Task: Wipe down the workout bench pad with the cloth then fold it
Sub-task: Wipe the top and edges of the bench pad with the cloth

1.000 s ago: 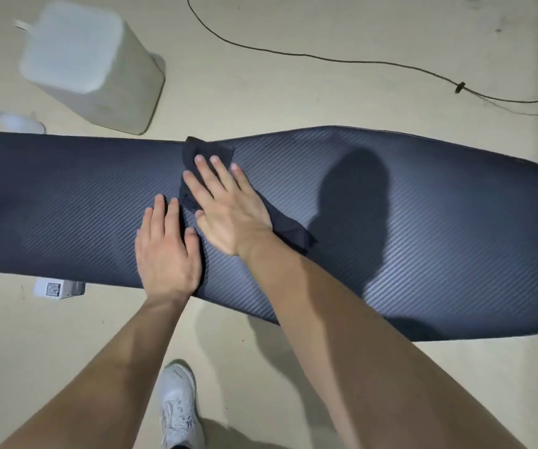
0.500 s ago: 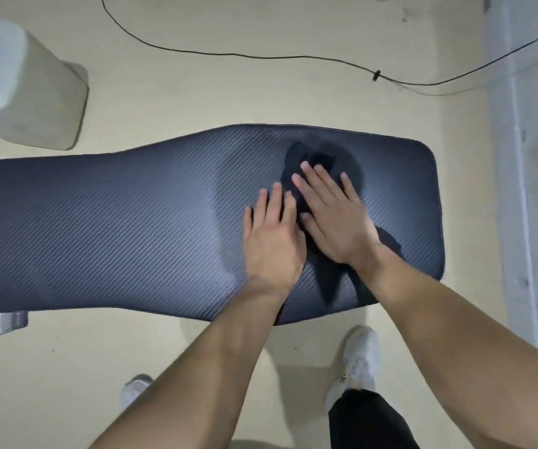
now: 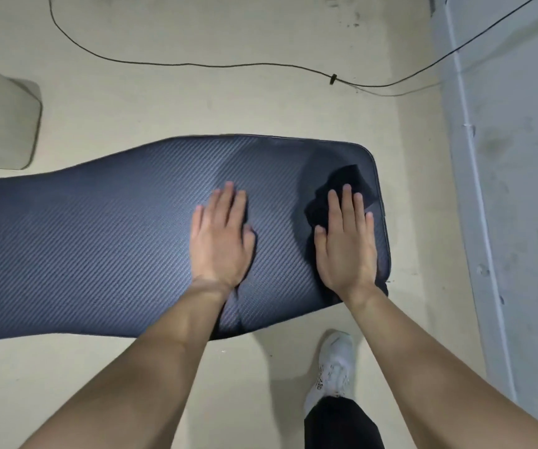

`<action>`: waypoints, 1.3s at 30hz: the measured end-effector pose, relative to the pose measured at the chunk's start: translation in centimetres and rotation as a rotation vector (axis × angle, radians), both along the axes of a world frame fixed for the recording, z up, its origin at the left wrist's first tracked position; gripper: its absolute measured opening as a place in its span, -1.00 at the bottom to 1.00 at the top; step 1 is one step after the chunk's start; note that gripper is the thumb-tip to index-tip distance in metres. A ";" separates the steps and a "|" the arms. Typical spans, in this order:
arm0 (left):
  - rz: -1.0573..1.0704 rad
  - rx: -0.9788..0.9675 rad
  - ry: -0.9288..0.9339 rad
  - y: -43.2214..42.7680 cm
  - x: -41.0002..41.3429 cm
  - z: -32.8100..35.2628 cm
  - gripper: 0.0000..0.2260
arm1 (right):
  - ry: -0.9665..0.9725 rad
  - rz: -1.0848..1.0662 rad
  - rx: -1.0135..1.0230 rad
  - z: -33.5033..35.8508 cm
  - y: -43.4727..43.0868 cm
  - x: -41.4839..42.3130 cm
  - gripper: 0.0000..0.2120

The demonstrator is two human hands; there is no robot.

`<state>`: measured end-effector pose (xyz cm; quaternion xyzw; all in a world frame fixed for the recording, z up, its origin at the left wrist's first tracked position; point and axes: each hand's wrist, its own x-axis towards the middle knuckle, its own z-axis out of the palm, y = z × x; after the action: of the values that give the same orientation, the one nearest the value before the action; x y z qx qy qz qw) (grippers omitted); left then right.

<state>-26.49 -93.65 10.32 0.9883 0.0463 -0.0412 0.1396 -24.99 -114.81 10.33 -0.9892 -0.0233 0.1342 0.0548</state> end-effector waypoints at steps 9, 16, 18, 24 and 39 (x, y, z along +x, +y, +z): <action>0.387 0.048 -0.058 11.8 -0.6 -0.2 -0.57 | -0.031 0.412 0.095 -0.4 14.2 13.2 -0.46; 0.410 0.080 -0.149 22.2 -2.0 -0.3 -0.64 | 0.023 0.578 0.105 0.7 30.3 12.8 -0.65; 0.433 0.061 -0.160 25.9 -1.8 -0.4 -0.67 | 0.059 0.631 0.129 1.0 36.2 11.5 -0.68; 0.485 0.047 -0.131 37.9 -4.3 0.1 -0.69 | 0.183 0.597 0.169 1.4 51.3 7.8 -0.71; 0.667 0.002 -0.131 55.9 -9.1 -0.1 -0.71 | 0.310 0.628 0.289 0.8 76.2 2.5 -0.61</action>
<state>-35.55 -37.73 10.19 0.9194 0.3580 0.0703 0.1470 -22.49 -38.63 11.09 -0.8838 -0.3358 0.2879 0.1528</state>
